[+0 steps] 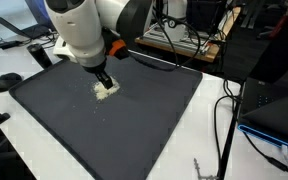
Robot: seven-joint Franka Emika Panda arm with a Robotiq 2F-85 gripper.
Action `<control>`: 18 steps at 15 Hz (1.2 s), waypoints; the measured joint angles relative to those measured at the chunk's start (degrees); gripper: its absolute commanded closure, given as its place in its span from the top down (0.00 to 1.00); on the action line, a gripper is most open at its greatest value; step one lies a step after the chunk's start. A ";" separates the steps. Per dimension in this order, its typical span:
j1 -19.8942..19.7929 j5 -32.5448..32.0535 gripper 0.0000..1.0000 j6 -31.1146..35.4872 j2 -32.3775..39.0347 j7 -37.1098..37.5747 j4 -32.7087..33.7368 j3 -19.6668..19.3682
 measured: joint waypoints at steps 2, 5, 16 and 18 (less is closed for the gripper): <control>-0.22 -0.27 1.00 5.44 -3.13 -0.48 -5.26 0.00; -1.26 -0.37 1.00 13.26 -8.24 -2.81 -13.41 0.01; -11.73 3.91 1.00 35.02 -27.71 -26.39 -41.03 3.04; -13.13 5.50 1.00 35.80 -29.24 -29.78 -42.74 3.67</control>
